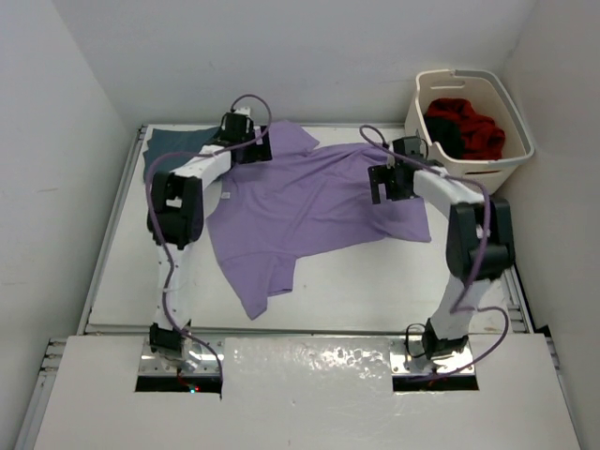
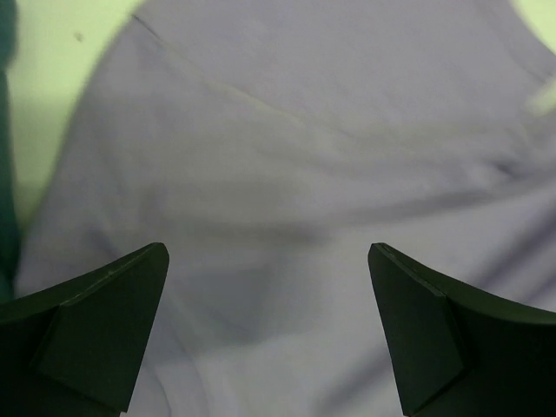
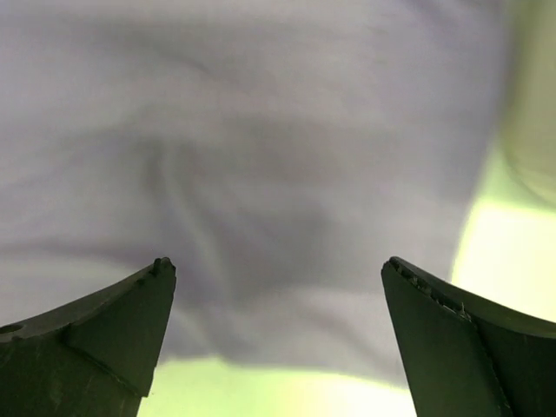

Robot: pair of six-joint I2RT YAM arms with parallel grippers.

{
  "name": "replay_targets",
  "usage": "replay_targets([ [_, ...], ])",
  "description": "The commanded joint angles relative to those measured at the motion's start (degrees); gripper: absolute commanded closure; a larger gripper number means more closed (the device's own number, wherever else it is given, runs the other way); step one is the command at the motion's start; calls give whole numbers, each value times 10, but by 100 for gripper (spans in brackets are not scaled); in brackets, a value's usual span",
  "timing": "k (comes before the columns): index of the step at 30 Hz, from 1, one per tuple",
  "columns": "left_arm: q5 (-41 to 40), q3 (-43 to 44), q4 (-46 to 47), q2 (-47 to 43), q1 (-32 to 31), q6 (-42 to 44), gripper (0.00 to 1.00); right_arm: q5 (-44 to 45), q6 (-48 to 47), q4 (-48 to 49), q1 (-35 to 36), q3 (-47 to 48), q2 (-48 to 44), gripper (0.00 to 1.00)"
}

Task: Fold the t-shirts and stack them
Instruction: Flatten out the tshirt

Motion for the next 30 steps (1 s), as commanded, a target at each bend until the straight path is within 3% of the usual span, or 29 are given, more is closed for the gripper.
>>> replay_targets([
  [1,-37,-57,20,-162,-57,19,0,51,48,18,-5,-69,-120,1],
  [5,-79,-208,41,-298,-91,-48,0,60,110,40,-22,-160,-201,1],
  [8,-69,-425,58,-421,-98,-141,0,56,191,53,-59,-229,-253,1],
  [16,-88,-673,-62,-688,-145,-282,0,104,257,136,-101,-358,-350,1],
  [19,-75,-779,-15,-751,-149,-301,0,61,252,170,-101,-366,-336,1],
  [23,-47,-835,78,-728,-150,-294,0,-5,248,171,-101,-347,-271,1],
  [30,-112,-830,115,-611,-146,-287,0,50,249,167,-101,-322,-200,1],
])
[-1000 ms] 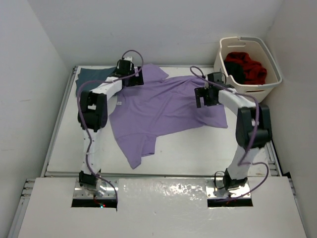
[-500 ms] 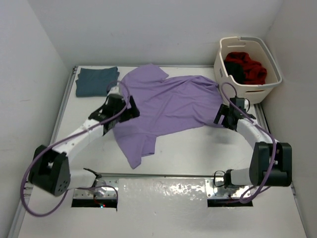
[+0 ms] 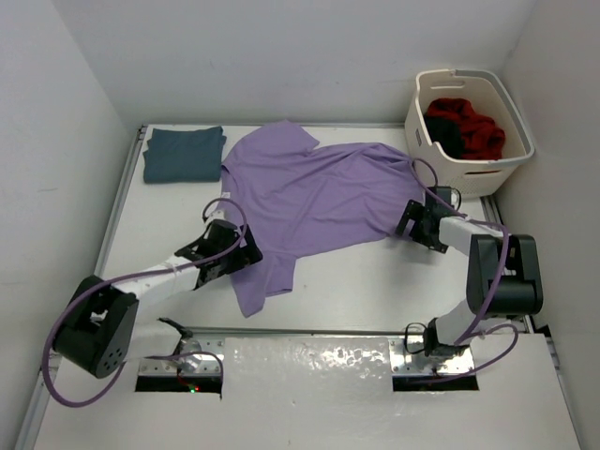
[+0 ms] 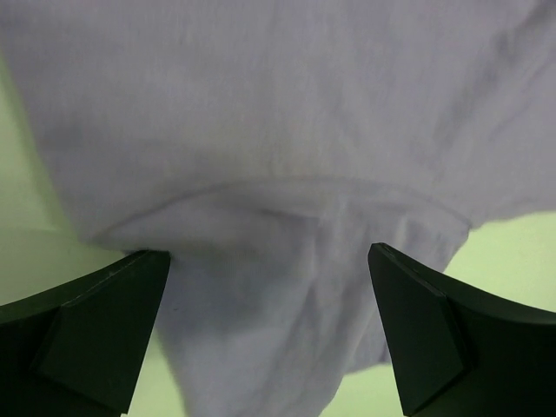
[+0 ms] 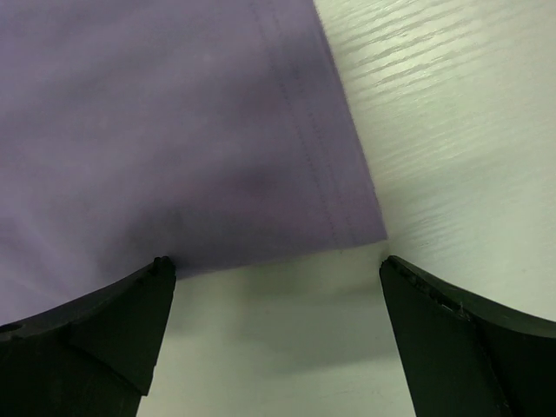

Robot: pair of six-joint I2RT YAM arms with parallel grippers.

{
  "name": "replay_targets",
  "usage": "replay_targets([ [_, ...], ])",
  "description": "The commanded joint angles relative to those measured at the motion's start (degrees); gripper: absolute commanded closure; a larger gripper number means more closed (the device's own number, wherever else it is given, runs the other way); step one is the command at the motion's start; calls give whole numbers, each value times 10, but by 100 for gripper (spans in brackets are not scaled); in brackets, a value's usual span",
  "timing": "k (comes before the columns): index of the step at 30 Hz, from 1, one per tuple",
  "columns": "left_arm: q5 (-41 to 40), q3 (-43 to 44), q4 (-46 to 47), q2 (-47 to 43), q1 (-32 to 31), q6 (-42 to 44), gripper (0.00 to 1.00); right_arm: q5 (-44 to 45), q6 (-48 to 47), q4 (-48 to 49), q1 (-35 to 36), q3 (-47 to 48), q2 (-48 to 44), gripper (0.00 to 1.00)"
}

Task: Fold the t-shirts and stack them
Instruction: Flatten out the tshirt

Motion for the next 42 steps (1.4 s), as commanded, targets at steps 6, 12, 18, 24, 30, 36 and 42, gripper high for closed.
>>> replay_targets([
  [6,-80,43,-38,119,67,3,0,91,5,-13,2,28,-7,1],
  [12,-35,79,-93,127,148,20,1,101,-13,-16,-1,26,-11,2],
  [18,-28,92,-118,26,123,18,0,63,-7,-7,-3,30,-6,6],
  [24,-78,87,-253,-67,111,-71,0,-2,20,2,-4,-1,-25,27],
  [30,-77,52,-370,-133,98,-134,0,-14,41,35,-4,-28,-27,45],
  [36,-26,22,-365,-85,63,-150,1,-45,59,58,-4,-19,17,67],
  [42,28,-13,-341,-39,7,-163,12,-67,52,64,-4,19,7,100],
])
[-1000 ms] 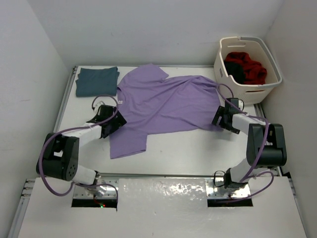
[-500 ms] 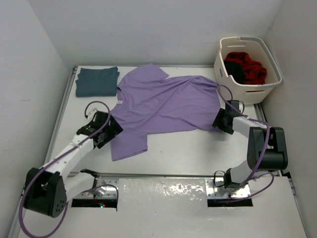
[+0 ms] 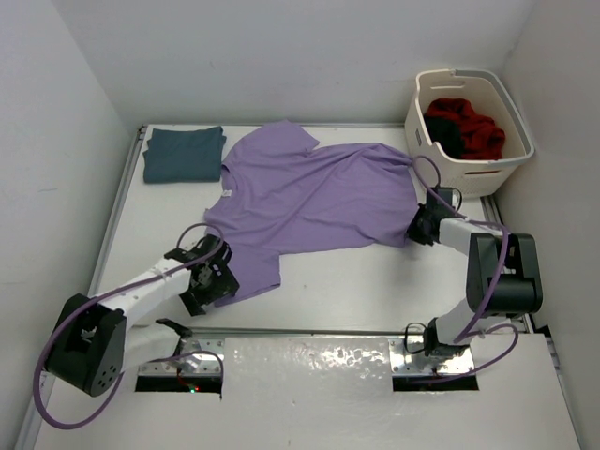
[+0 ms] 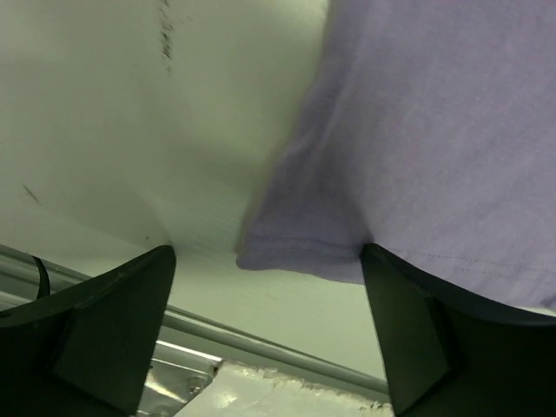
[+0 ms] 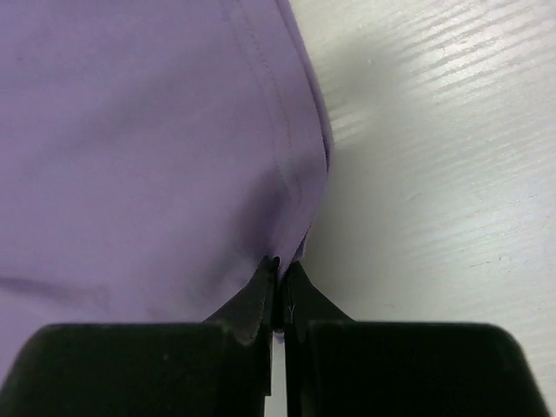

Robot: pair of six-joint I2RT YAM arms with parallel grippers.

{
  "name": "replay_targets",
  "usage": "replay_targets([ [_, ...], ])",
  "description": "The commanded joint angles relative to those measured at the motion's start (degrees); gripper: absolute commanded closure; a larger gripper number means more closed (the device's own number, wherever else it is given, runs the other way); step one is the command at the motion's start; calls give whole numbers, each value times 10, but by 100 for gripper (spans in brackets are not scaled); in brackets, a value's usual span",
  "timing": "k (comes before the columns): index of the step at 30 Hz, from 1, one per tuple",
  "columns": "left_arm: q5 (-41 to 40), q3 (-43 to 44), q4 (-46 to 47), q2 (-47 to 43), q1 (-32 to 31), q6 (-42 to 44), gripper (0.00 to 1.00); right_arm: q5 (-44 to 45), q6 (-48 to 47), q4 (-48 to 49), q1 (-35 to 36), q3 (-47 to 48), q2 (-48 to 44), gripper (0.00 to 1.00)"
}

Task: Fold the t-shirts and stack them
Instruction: Flatten out the tshirt

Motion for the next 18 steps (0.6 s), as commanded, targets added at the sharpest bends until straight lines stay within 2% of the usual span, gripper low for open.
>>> replay_targets([
  [1,56,-32,29,12,-24,-25,16,-22,-3,-22,-2,59,-9,100],
  [4,59,-38,42,30,-30,-17,41,-22,-17,-93,-2,112,-12,100],
  [5,55,-32,43,36,-30,-15,56,-22,-17,-103,-2,120,-14,100],
  [7,38,-24,43,54,-30,-11,75,-11,-13,-125,-2,143,-12,100],
  [8,34,-18,44,59,-30,-10,92,-7,-13,-136,-2,152,-6,100],
  [9,24,-14,44,65,-30,-7,99,-4,-13,-142,-1,160,-1,100],
  [16,-9,23,38,57,-30,12,100,-15,-10,-138,6,232,58,96],
  [18,-15,25,42,52,-29,12,100,-10,-15,-136,16,263,85,90],
])
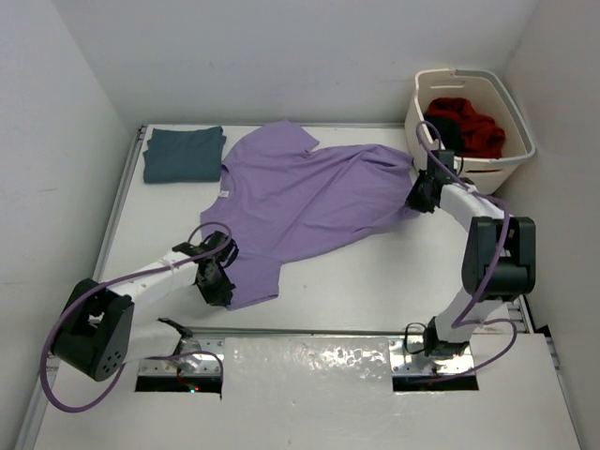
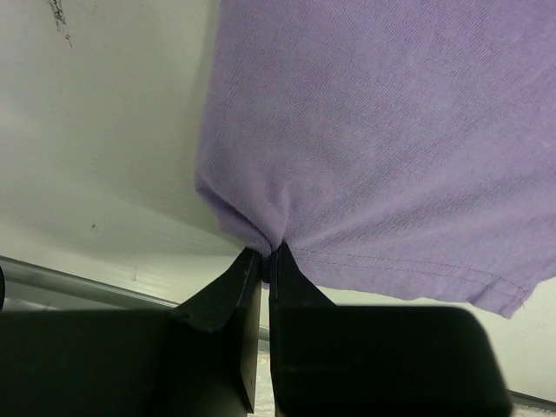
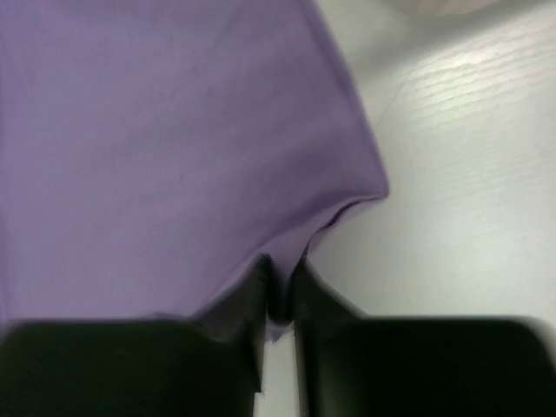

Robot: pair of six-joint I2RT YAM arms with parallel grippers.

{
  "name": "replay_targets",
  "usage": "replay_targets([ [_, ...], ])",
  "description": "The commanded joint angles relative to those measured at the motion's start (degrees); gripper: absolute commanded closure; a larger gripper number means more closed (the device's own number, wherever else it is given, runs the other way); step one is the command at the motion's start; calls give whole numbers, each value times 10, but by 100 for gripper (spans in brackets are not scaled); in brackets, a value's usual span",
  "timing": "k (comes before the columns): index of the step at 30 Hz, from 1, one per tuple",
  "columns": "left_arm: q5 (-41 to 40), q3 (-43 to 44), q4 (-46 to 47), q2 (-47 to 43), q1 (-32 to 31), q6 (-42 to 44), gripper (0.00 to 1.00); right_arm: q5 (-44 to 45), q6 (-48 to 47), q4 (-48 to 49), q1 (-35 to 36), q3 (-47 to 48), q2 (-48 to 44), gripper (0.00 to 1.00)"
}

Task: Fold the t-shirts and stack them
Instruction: Flatten out the tshirt

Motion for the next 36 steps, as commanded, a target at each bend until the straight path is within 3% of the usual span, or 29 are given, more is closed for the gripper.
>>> replay_targets([
  [1,-51,-1,39,1,-4,7,100,3,-10,-2,14,63,36,80],
  [2,-50,-1,41,0,-4,9,100,3,-24,-12,23,82,50,60],
  [7,-49,-8,55,0,-4,10,100,-4,-76,-21,72,164,113,40],
  [10,-47,-11,62,1,-4,12,100,-8,-76,-35,75,169,108,38],
  [19,-42,-19,74,6,-3,23,100,93,-90,-30,75,35,13,35],
  [24,-42,-20,84,15,-3,33,100,70,-95,-7,75,13,22,33],
  [29,-45,-9,81,27,-4,41,100,-63,-71,43,85,45,85,44],
  [30,-46,-8,79,27,-3,42,100,-66,-65,46,100,52,92,49],
  [31,-50,-4,77,26,-4,42,100,-64,-63,57,108,66,99,66],
  [34,-58,2,74,26,-4,44,100,-56,-46,63,128,114,133,87],
  [36,-60,5,75,26,-4,46,100,-40,-28,65,137,138,159,88],
])
